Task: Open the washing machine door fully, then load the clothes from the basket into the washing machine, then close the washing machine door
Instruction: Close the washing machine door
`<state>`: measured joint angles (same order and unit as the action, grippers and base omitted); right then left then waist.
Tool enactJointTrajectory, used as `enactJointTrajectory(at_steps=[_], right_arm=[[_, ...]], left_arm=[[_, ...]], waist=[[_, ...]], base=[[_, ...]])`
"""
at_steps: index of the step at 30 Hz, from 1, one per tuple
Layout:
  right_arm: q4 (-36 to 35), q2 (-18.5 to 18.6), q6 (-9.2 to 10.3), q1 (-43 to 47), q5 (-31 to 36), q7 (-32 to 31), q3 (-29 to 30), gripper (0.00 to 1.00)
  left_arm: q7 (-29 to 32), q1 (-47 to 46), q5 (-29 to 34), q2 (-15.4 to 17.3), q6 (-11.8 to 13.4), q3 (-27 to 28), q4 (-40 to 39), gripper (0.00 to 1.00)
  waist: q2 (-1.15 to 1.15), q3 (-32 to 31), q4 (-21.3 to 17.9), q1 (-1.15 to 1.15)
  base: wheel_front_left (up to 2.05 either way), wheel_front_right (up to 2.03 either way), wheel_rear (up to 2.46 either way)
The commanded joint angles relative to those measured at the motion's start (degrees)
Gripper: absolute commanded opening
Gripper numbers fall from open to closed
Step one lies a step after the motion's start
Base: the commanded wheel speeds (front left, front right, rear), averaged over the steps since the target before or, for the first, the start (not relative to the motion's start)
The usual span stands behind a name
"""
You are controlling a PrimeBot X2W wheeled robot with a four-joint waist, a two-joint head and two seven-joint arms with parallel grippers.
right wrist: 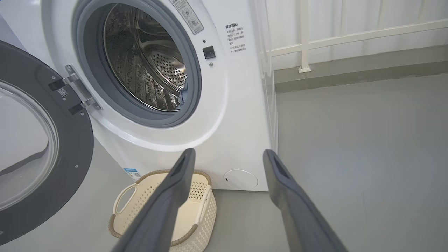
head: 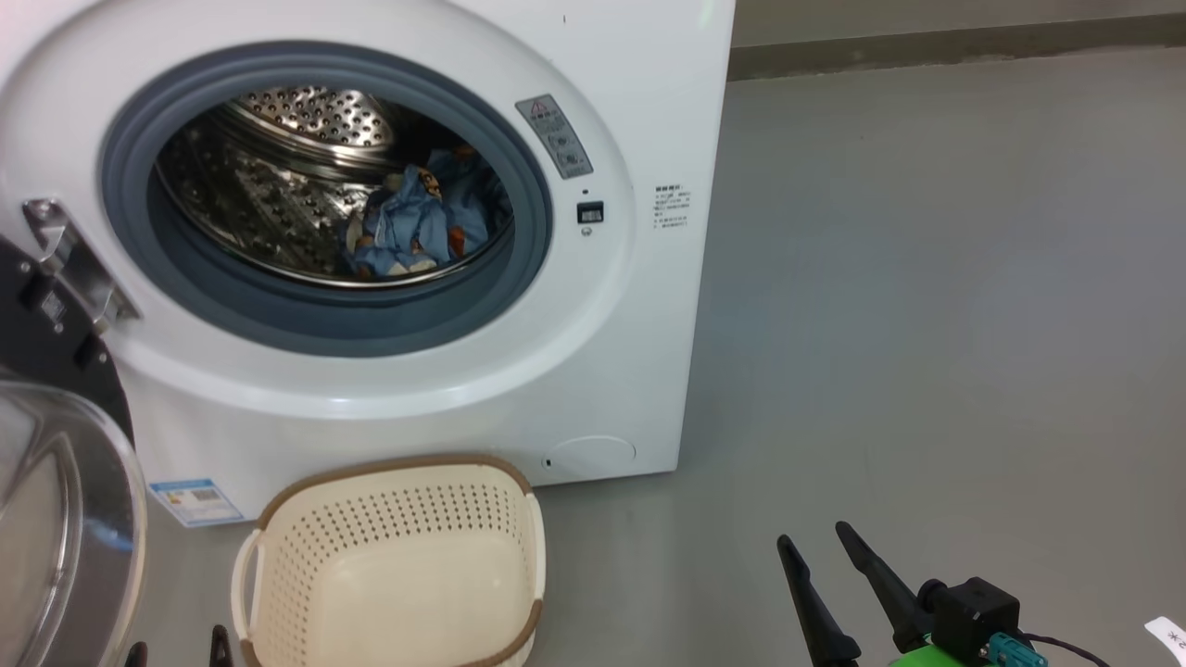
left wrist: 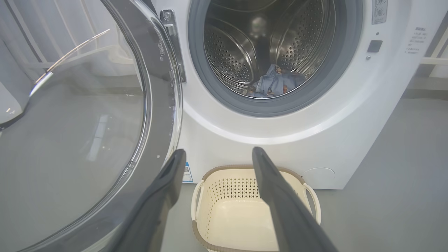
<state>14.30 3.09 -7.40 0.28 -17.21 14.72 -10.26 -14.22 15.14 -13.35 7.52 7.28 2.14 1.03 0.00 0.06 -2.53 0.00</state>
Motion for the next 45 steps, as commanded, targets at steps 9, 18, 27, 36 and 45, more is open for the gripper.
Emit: enactJointTrajectory(at_steps=[9,18,27,36,45], right_arm=[[-1.17,-0.22,-0.09,-0.4,0.46,0.28,-0.92,1.0],[-1.21,-0.22,-0.09,-0.36,0.39,0.28,-0.83,1.0],[-1.27,-0.22,-0.09,-0.32,0.51,0.28,-0.72,1.0],[-1.52,-0.22,-0.09,-0.25,0.6,0.28,-0.59,1.0],[-1.55,-0.22,-0.09,0.06,0.43,0.28,-0.54,1.0]], left_arm=[[-0.78,-3.5,1.32,-0.89,-0.7,3.0,-0.89,1.0],[-0.78,-3.86,2.01,-1.67,-1.06,3.7,-0.57,1.0],[-0.78,-3.97,2.56,-2.47,-2.2,4.18,-0.58,1.0],[-0.78,-4.02,3.42,-2.96,-3.06,4.55,-0.77,1.0],[-0.78,-3.98,3.87,-3.41,-3.54,4.82,-0.94,1.0]], waist=[[0.0,0.04,0.24,0.0],[0.0,-0.17,0.26,0.0],[0.0,-0.24,0.13,0.0],[0.0,-0.15,0.63,0.0],[0.0,-0.27,1.84,0.0]], base=[[-1.88,1.88,0.0],[-0.82,0.82,0.0],[-0.03,0.03,0.0],[0.0,0.0,0.0],[0.0,0.0,0.0]])
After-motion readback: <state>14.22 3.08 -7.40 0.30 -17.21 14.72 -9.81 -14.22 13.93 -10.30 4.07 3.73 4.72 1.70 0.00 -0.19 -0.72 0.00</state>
